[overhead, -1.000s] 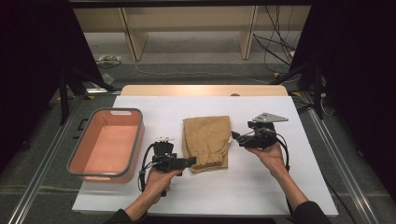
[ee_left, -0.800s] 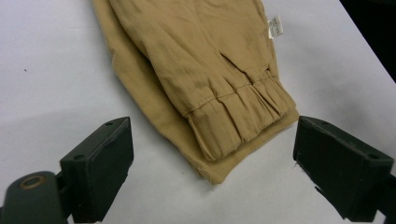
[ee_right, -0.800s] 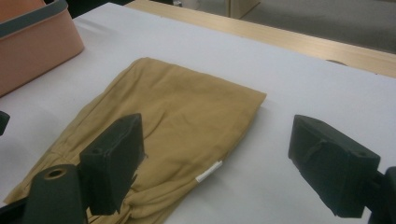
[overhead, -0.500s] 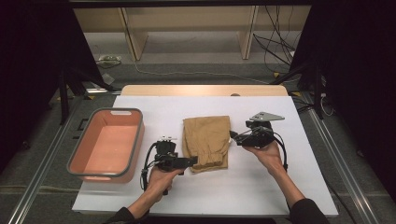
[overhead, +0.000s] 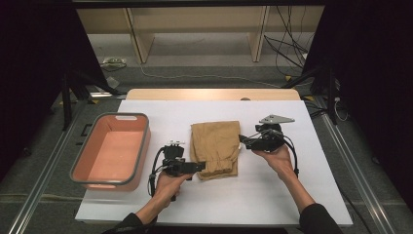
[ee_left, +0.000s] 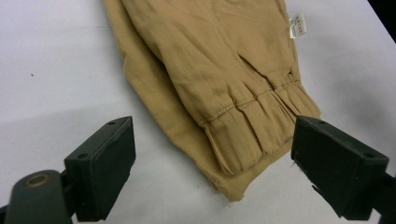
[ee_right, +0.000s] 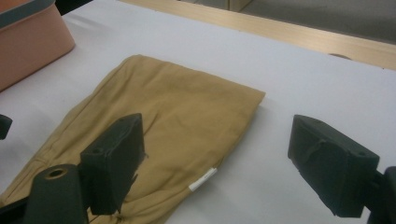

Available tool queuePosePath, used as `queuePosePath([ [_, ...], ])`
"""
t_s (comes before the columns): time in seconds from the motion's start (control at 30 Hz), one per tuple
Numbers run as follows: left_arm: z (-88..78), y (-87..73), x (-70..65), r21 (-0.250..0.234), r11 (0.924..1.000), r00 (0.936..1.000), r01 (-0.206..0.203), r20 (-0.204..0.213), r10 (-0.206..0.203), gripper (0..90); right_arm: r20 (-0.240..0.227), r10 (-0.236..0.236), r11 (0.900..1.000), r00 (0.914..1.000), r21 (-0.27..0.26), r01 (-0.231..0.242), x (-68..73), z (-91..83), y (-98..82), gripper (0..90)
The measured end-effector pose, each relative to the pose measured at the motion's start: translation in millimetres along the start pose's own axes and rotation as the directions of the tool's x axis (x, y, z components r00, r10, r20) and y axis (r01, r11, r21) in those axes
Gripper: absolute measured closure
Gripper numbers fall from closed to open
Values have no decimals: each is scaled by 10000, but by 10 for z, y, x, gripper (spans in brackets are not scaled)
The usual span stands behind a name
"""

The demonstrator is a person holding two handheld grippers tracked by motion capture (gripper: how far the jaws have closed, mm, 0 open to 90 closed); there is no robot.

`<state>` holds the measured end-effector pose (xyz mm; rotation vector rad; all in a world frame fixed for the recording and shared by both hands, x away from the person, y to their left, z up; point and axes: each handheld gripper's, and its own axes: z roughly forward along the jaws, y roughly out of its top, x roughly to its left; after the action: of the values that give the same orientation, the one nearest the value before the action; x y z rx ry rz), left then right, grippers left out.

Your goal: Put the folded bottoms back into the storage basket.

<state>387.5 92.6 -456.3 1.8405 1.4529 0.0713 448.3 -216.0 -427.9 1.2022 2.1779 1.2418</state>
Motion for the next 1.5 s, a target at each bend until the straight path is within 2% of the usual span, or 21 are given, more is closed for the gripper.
queuePosePath([
  [0.33, 73, 17, 24, 208, 9998, 10000, 58, -60, -57, 145, -122, 52, 9978, 9999, 660, -44, 4, 189, 86, 195],
  [0.43, 94, 26, 38, 275, 9996, 9999, 117, -73, -115, 147, -127, 94, 9955, 9999, 941, -82, -6, 249, 130, 201],
  [0.5, 106, 29, 43, 309, 9994, 9999, 128, -65, -126, 148, -95, 139, 9911, 9999, 1329, -125, -27, 307, 166, 201],
  [0.6, 126, 33, 44, 390, 9992, 9999, 123, -84, -119, 149, -56, 171, 9881, 9998, 1532, -160, -44, 356, 186, 201],
  [0.97, 217, 36, 46, 675, 9976, 9997, 157, -198, -144, 154, -9, 392, 9826, 9992, 1818, -384, -124, 468, 230, 198],
  [1.27, 249, 42, 42, 715, 9973, 9995, 135, -298, -114, 168, -72, 683, 9775, 9976, 2003, -655, -164, 568, 271, 188],
  [1.3, 253, 42, 40, 699, 9974, 9994, 152, -310, -130, 170, -46, 762, 9739, 9971, 2148, -735, -174, 597, 280, 187],
  [1.5, 282, 52, 65, 751, 9970, 9990, 167, -417, -136, 189, 22, 847, 9723, 9964, 2185, -831, -189, 660, 315, 188],
])
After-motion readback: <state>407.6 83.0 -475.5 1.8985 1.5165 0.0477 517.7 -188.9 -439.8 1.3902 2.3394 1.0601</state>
